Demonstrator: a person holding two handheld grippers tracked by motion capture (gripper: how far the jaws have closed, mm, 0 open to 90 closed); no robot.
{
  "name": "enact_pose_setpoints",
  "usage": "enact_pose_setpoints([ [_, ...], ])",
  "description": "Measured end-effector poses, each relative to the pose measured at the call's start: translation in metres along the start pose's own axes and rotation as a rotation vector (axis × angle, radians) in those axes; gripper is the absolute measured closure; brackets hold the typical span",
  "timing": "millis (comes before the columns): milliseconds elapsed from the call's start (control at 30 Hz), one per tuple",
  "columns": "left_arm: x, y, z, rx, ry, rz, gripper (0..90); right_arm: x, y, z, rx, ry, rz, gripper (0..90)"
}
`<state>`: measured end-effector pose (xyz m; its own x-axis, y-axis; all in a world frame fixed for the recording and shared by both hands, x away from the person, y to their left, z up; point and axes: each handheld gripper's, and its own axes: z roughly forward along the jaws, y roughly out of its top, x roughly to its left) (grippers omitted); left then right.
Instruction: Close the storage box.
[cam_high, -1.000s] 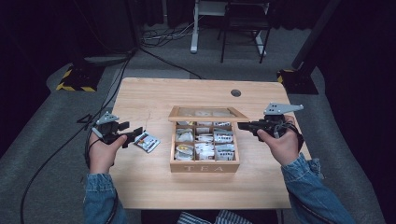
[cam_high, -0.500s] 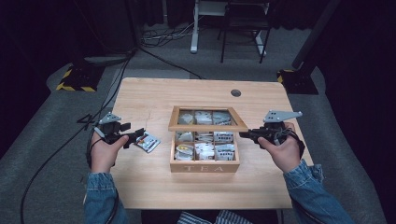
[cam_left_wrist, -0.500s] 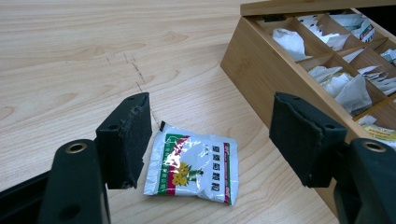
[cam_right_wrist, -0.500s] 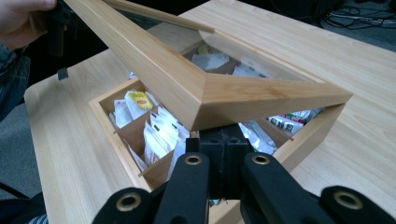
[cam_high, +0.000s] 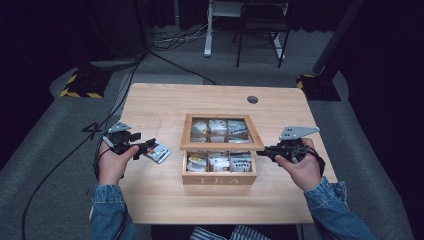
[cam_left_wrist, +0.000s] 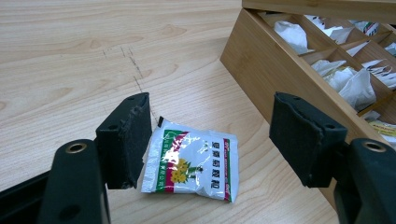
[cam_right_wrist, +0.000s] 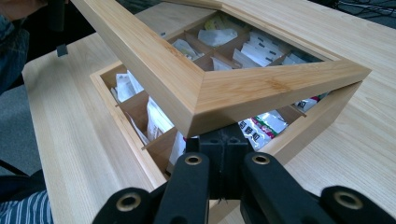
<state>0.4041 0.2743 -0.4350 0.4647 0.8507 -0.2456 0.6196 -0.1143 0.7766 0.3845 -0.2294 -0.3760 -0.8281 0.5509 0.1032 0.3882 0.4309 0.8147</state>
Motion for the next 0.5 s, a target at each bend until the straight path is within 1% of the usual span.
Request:
enact_pose_setpoints([
  [67,0.000,0.000,0.000,0.001,0.000,-0.002,30.7,0.000,0.000,0.000,0.003,-0.001,0.000,90.0],
  [200,0.000,0.000,-0.001,0.000,0.002,-0.002,30.6,0.003,-0.005,0.002,0.027,-0.005,-0.015,90.0],
  [333,0.001,-0.001,0.000,0.005,0.004,-0.002,30.6,0.003,-0.008,0.003,0.036,-0.003,-0.025,90.0],
  [500,0.001,-0.001,0.001,0.006,0.004,-0.004,30.7,0.004,-0.013,0.004,0.044,0.004,-0.020,90.0],
])
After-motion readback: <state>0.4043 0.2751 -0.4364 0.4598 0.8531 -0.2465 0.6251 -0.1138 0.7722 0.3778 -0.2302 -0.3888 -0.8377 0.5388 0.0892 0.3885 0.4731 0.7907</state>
